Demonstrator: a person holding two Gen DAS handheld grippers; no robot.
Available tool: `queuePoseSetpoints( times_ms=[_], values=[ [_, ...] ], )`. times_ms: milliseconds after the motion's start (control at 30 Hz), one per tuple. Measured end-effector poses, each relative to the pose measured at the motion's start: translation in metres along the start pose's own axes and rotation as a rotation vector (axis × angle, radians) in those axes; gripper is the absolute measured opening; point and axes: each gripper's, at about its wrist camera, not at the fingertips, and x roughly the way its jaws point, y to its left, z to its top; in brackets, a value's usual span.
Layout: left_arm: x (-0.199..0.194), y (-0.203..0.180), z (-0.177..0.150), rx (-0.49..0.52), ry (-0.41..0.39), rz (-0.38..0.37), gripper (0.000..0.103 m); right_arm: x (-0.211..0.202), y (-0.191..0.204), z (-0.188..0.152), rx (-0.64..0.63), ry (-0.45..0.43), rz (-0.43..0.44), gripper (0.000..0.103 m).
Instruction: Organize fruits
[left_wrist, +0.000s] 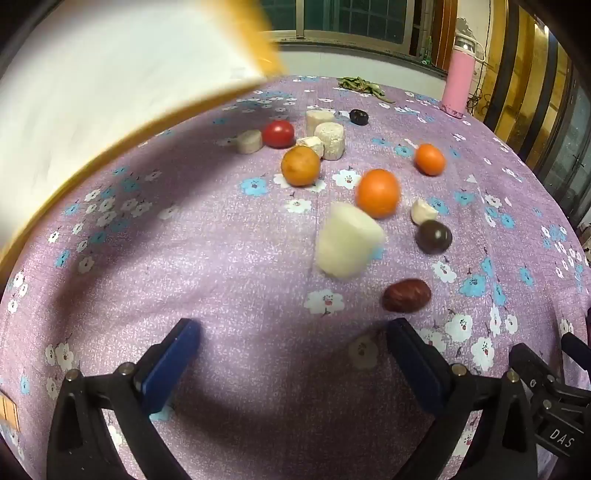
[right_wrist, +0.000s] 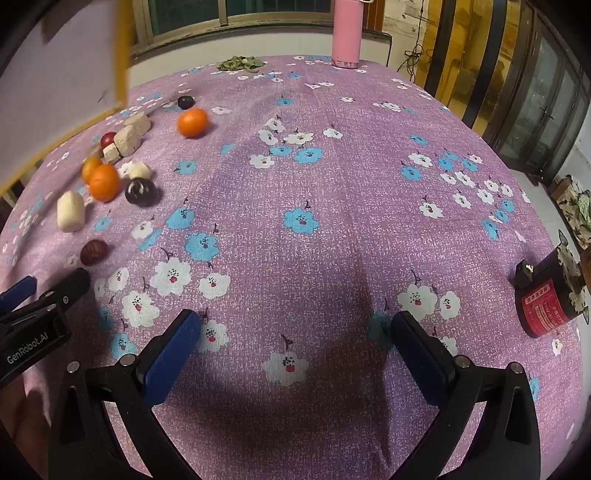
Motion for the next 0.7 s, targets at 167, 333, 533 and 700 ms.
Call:
queuePoseSetpoints(
  times_ms=[167,333,533,700],
  values=[
    [0.0003,0.002,0.0006,0.001,-0.001,0.001,0.103,-0.0001,-0.0002,0.0001,0.003,0.0,0.004,0.103],
    [-0.0006,-0.0019,-0.0019,0.003,-0.002,0.005,0.103,0.0002,0.0001,-0.0001,0.003,0.0,0.004,0.103],
    [0.0007,-0.0038,-0.0007,0.004,-0.001,0.007,0.103,-0.0003,0.0,0.0002,0.003,0.0,0.004,0.103],
    [0.0018,-0.0041,-0.0002,0.004,-0.001,0.007,0.103,-0.0008,-0.0012,-0.0003,0.012,0.0,-0.001,0.103]
  ],
)
